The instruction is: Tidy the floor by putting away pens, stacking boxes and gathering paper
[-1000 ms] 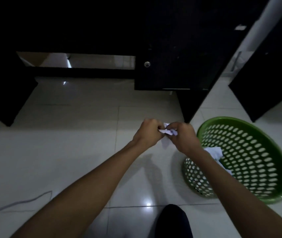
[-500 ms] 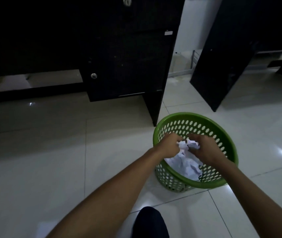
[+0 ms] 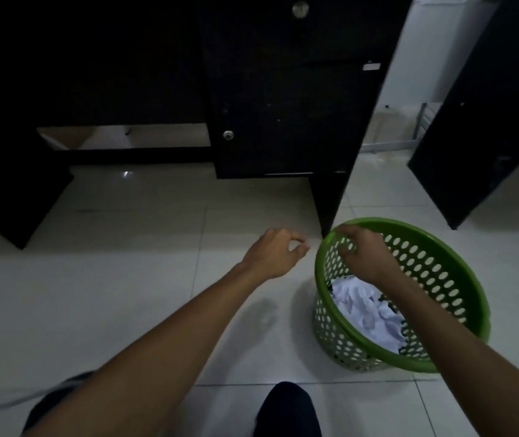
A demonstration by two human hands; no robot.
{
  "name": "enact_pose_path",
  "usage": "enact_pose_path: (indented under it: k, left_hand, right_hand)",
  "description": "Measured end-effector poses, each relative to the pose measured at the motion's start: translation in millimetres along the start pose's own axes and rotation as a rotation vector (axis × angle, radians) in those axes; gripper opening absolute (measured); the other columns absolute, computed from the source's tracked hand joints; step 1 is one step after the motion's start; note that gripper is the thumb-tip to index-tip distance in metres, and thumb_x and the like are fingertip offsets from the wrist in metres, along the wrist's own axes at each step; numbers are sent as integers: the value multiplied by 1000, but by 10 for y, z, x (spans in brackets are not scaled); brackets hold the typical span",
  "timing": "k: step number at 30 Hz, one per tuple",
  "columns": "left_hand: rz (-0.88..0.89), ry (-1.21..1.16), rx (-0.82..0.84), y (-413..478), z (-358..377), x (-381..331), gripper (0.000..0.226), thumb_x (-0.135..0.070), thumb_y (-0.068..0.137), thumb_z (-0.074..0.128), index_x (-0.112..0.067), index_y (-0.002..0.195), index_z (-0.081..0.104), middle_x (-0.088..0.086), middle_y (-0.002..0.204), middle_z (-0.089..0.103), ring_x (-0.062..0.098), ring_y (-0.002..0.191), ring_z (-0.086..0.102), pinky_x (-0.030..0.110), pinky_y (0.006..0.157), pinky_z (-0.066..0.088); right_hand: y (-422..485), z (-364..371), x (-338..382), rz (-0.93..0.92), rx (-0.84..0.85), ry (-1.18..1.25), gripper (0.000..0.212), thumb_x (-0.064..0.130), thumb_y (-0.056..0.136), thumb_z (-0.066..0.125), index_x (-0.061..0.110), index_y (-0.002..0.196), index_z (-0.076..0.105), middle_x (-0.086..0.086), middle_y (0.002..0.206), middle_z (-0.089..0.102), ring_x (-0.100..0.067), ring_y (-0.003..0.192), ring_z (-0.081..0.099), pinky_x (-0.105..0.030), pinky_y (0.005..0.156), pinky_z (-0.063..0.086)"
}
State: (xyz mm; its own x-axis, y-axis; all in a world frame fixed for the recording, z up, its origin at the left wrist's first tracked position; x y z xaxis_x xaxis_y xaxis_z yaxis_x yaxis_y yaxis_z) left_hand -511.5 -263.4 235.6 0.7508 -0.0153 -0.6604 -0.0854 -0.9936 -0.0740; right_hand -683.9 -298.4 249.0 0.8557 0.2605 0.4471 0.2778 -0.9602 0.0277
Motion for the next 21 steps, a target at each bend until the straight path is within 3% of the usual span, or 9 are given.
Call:
enact_pose_path:
  k: [3,9,13,21]
  left_hand:
    - [-65,44,-3,-236,-304,431,34,-30,93,54,-16,123,63,1,134,59,17,126,52,25,107,38]
    - [-310,34,-136,-857,-1075,1624,37,-28,93,56,-9,123,62,8,132,60,20,124,54,23,108,36]
    - [-453,20,-178,-1395,-1453,2319,40,-32,92,57,-8,124,61,11,132,58,23,123,54,29,109,38]
    - [-459,0,-166,-1785,-2061,2852,46,-31,93,55,-11,134,50,12,141,49,25,129,47,32,110,37]
  right_hand:
    - [86,90,459,-64,1,33,35,13,88,57,10,123,61,-17,109,68,-32,88,65,-29,81,48]
    - [156,570,1410,-209,121,1,36,18,89,57,15,125,59,-8,129,61,-29,119,55,-28,100,40]
    - [112,972,1914,-211,218,-34,41,23,89,60,15,129,56,-3,137,54,-24,127,49,-26,105,34]
    - [-2,1491,2613,-136,349,-74,62,43,94,50,12,146,34,-7,150,38,-26,138,36,-32,112,28]
Point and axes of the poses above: each hand's wrist, its own y-axis towards the middle knuckle, its own z-axis out of the palm, x = y × z, the point moved 7 cm from there along y, towards the middle knuckle
